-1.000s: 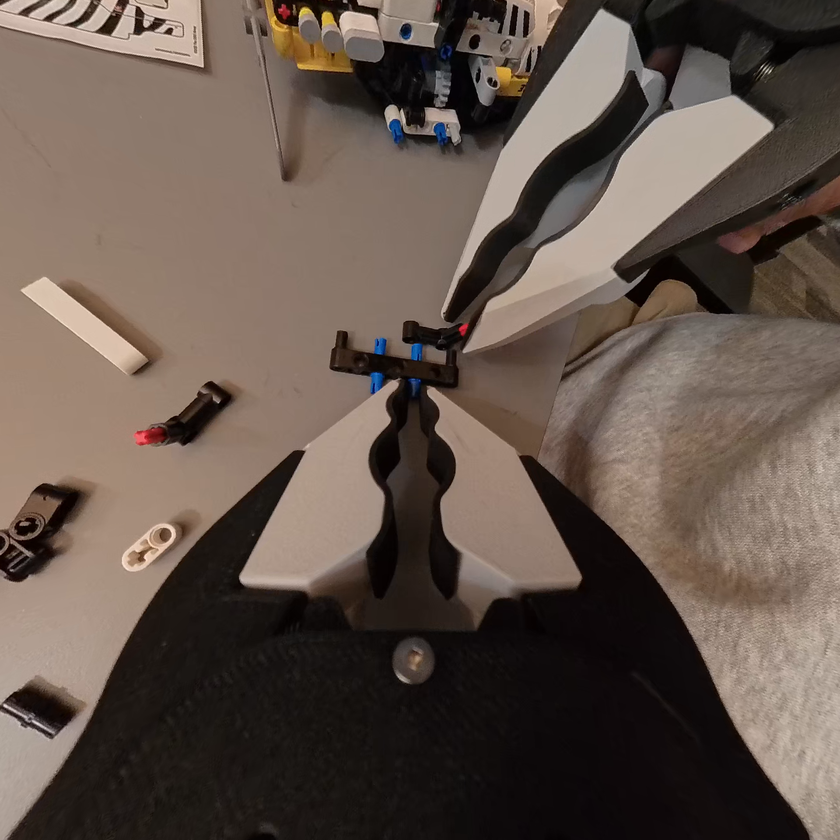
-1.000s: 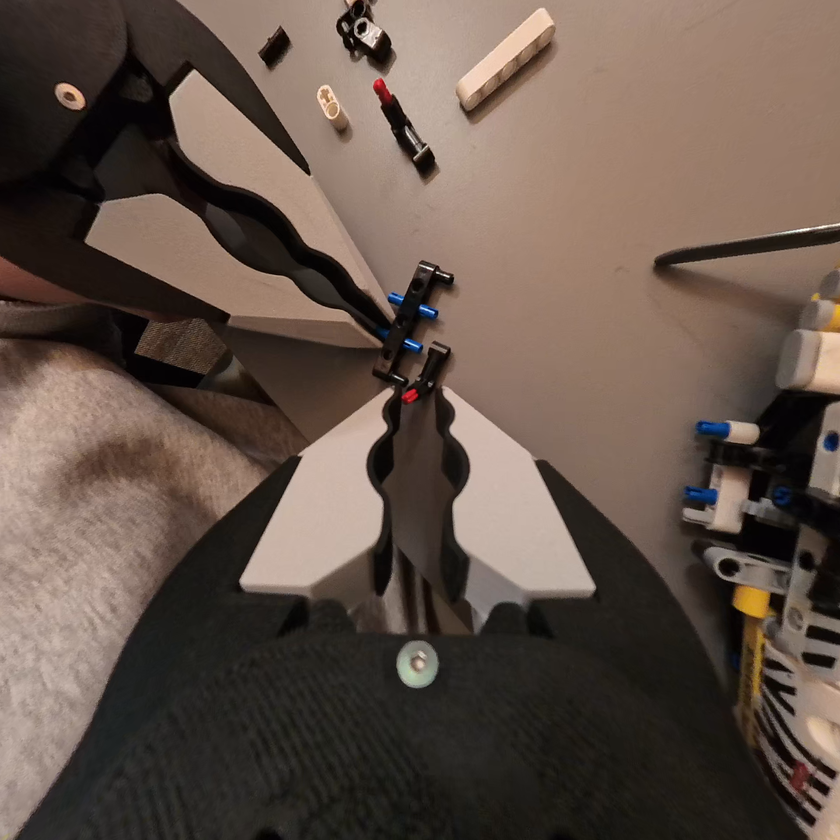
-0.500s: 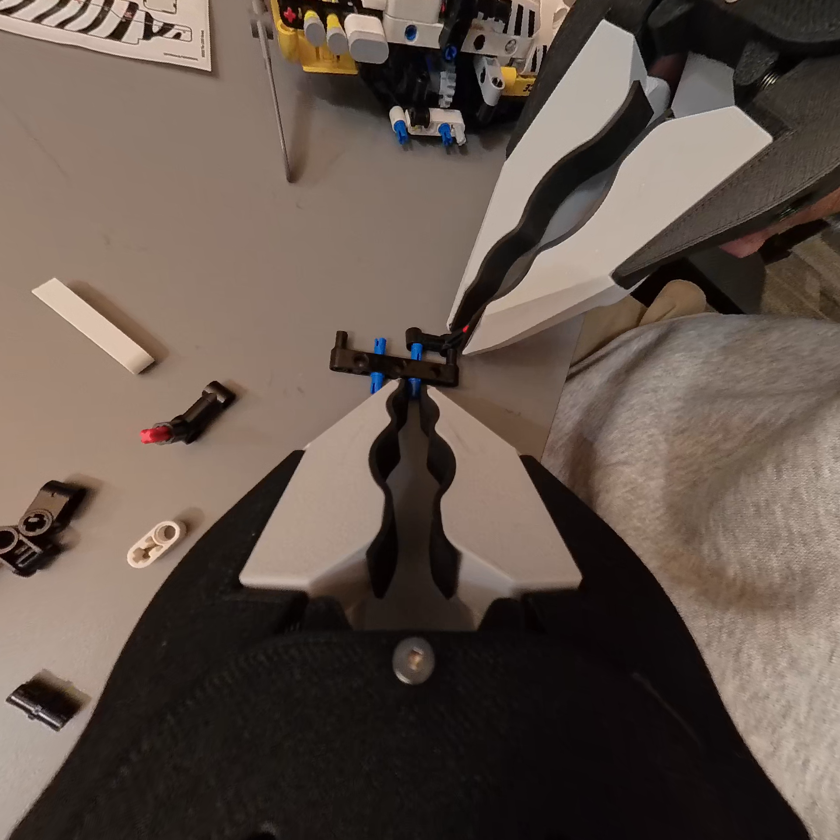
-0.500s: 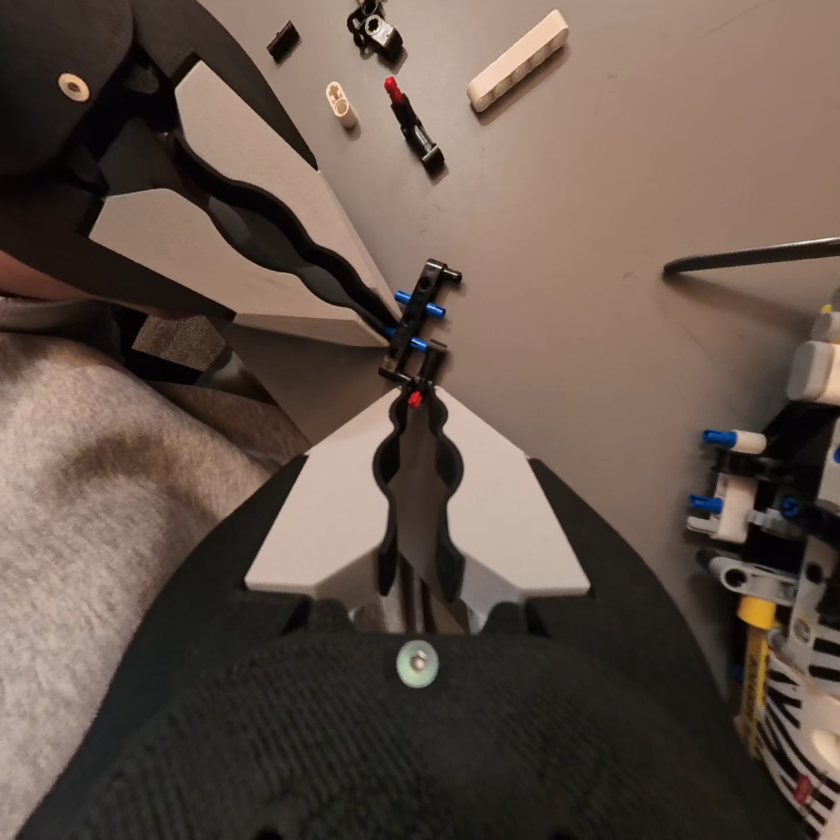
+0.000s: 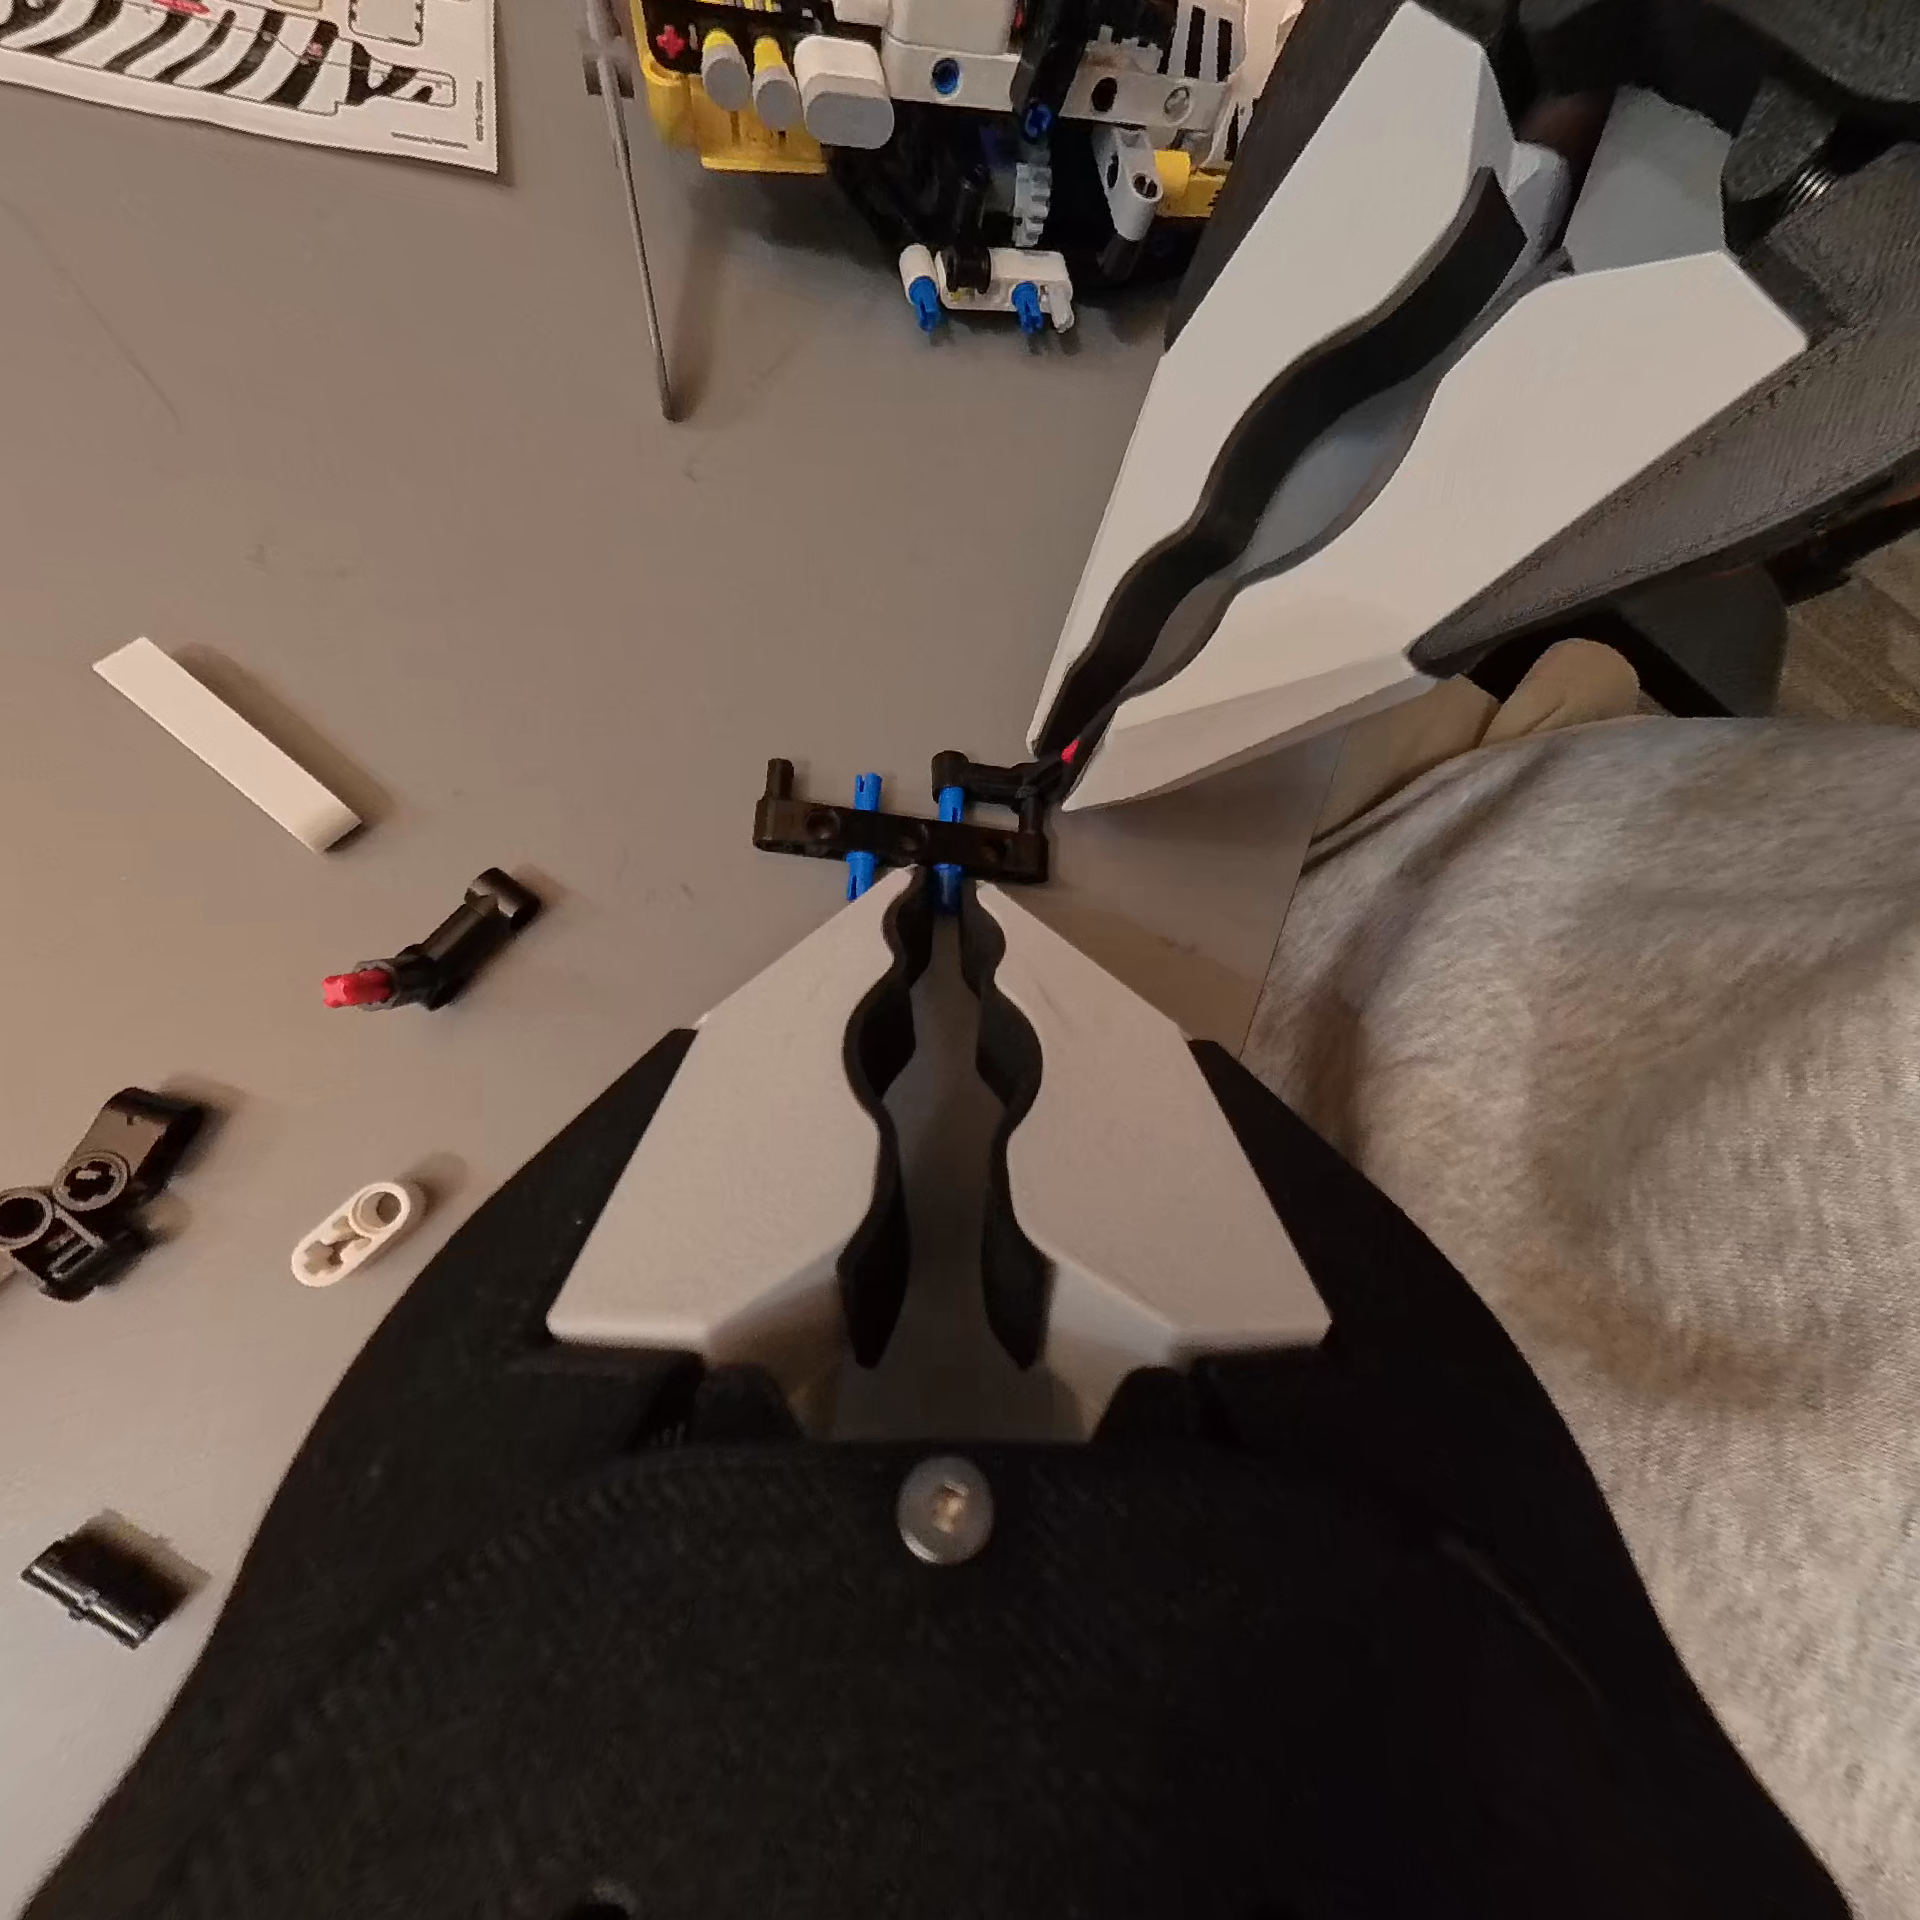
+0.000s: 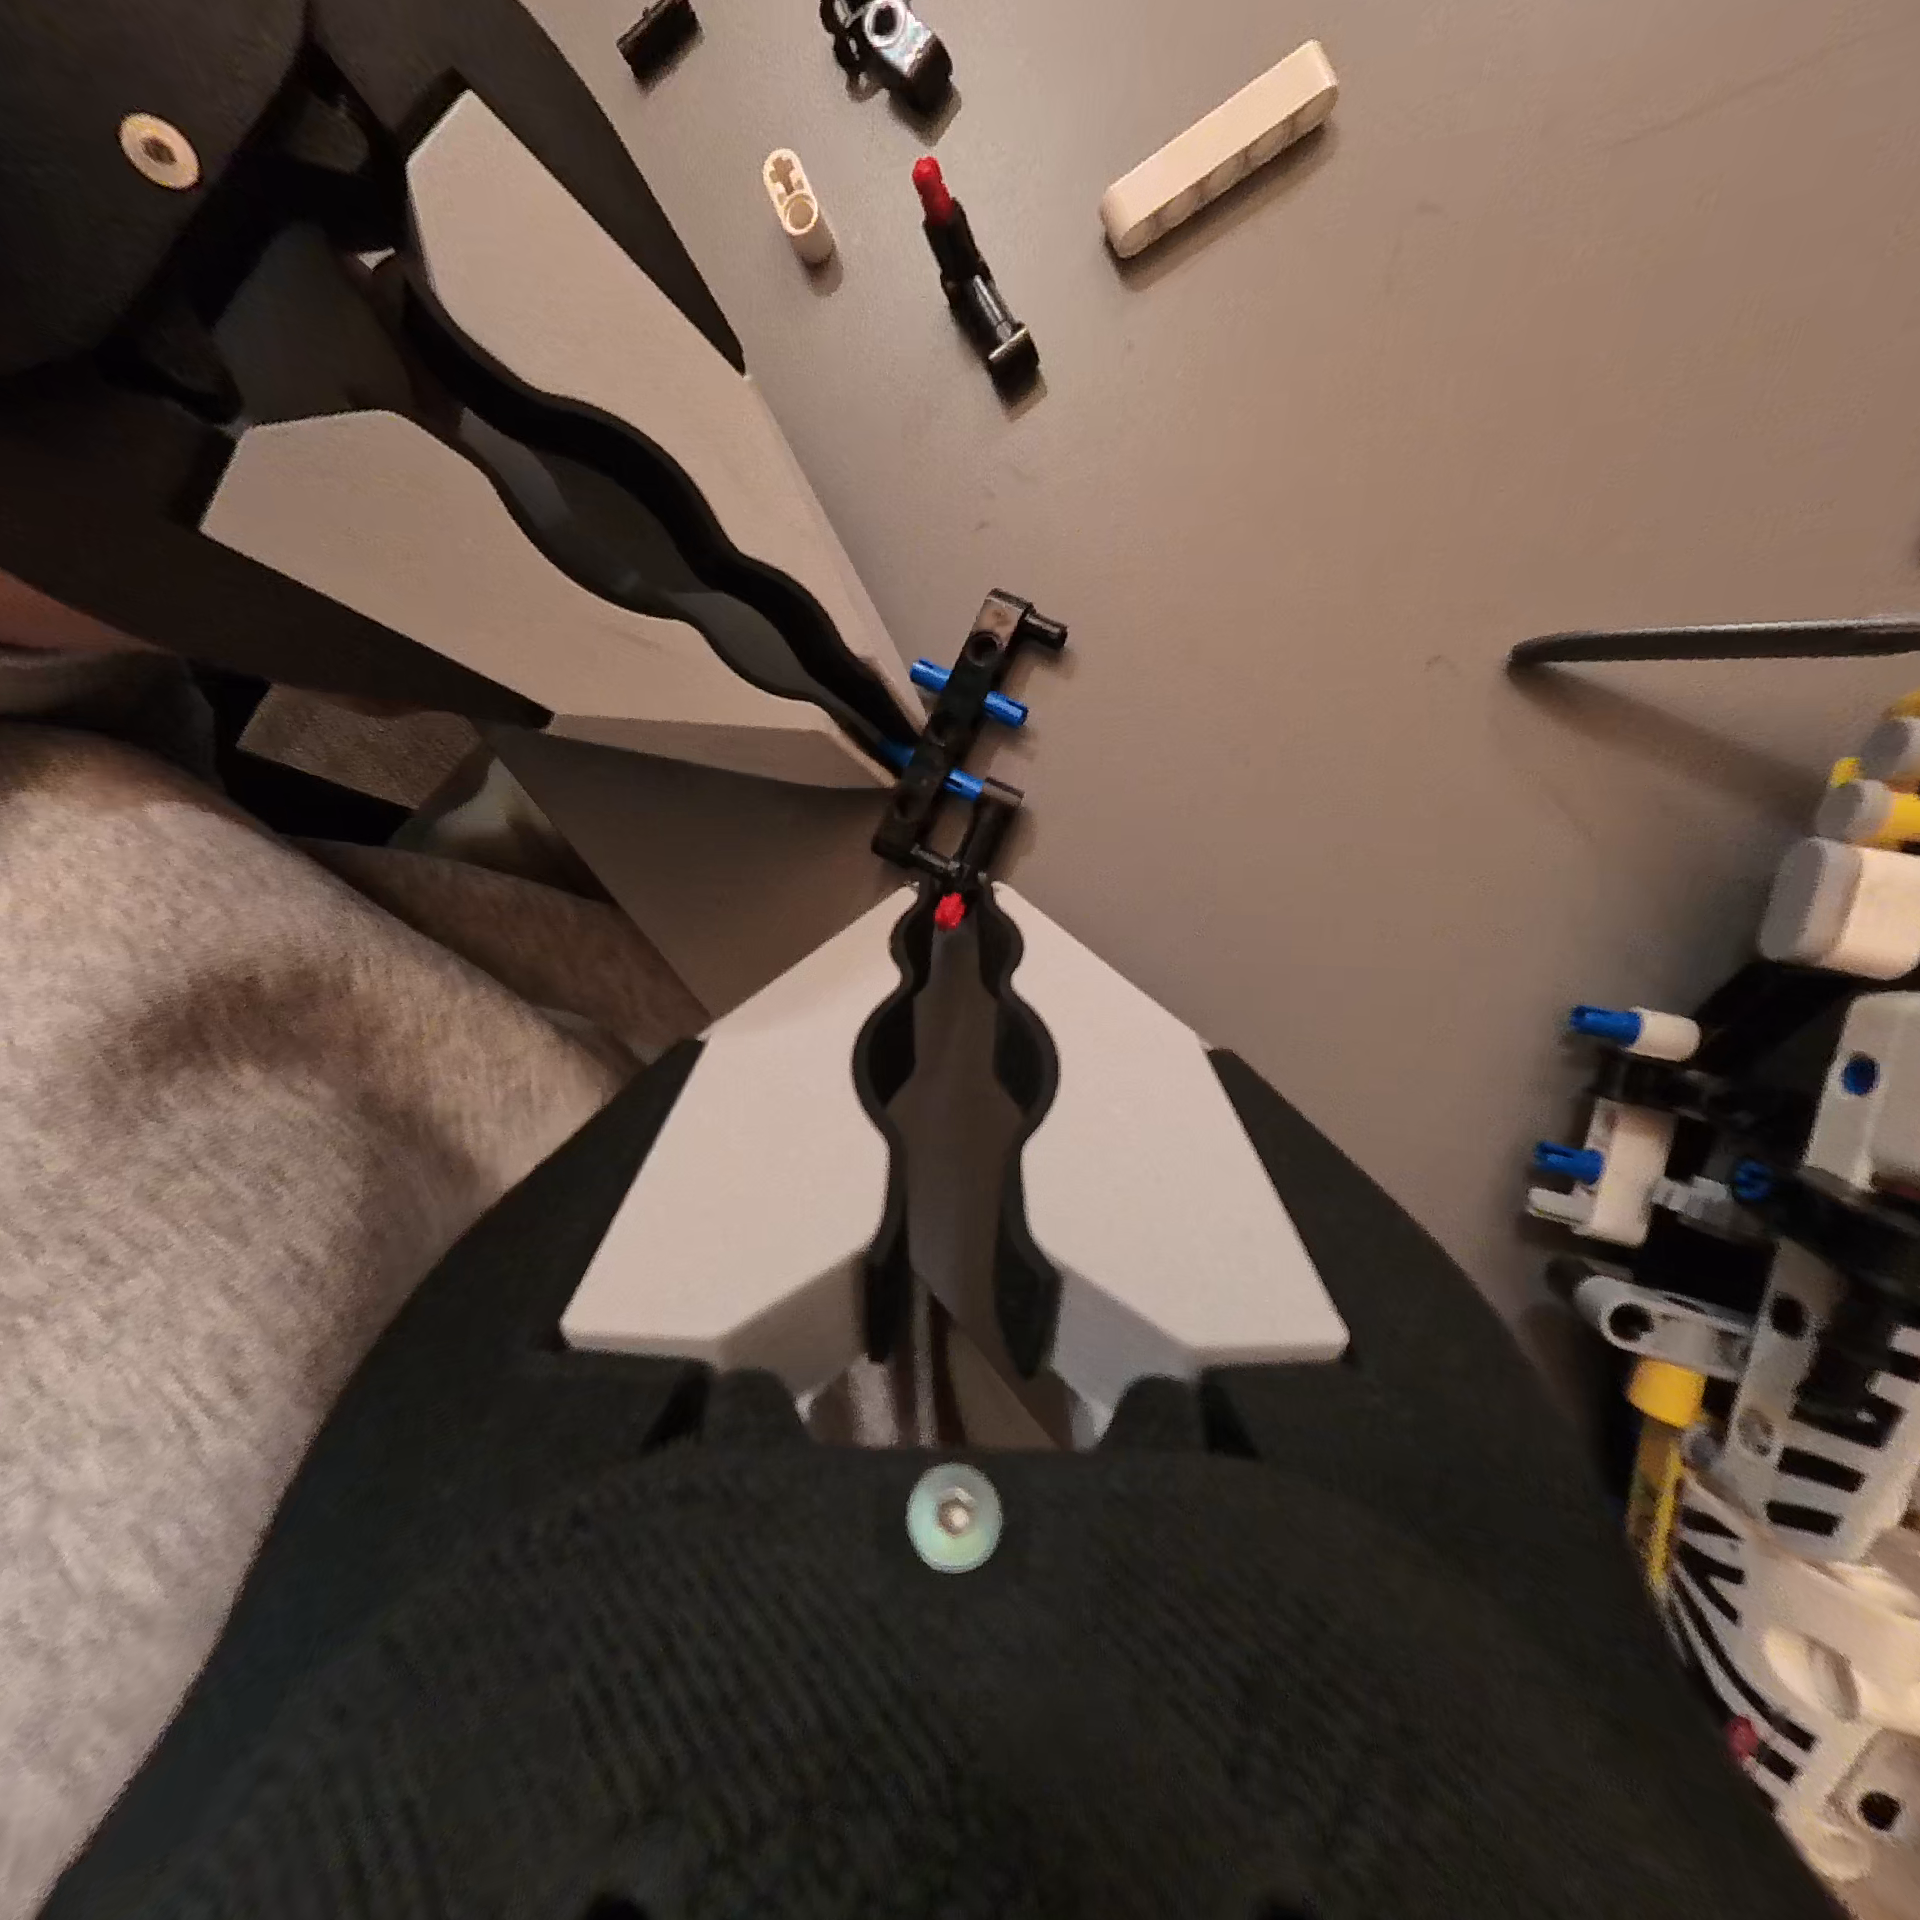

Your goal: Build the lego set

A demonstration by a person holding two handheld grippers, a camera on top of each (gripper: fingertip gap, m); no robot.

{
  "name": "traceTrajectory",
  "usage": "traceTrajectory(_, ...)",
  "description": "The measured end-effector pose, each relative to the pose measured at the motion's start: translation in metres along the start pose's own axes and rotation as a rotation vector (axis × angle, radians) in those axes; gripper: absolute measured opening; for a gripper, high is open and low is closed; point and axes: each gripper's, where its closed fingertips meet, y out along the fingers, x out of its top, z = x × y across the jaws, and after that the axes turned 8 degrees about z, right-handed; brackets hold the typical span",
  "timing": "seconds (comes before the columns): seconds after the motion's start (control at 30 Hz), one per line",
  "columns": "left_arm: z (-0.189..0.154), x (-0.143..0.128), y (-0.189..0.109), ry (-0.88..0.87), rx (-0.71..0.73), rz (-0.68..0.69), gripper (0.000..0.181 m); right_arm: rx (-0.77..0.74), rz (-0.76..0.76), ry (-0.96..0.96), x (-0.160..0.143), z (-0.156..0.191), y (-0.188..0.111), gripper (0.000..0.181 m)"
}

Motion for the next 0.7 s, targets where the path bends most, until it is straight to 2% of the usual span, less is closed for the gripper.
traceTrajectory(0.23, 0.0001, 0.0001, -0.0001, -0.001, -0.001, 0.000, 0.002, 0.003, -0.023, -0.027, 0.0001, 0.0001, 0.0000, 0.005)
traceTrajectory(0.7, 0.0002, 0.0003, 0.0001, 0.010, 0.014, 0.000, 0.002, -0.099, 0.014, -0.156, -0.0007, 0.0004, 0.0012, 0.005)
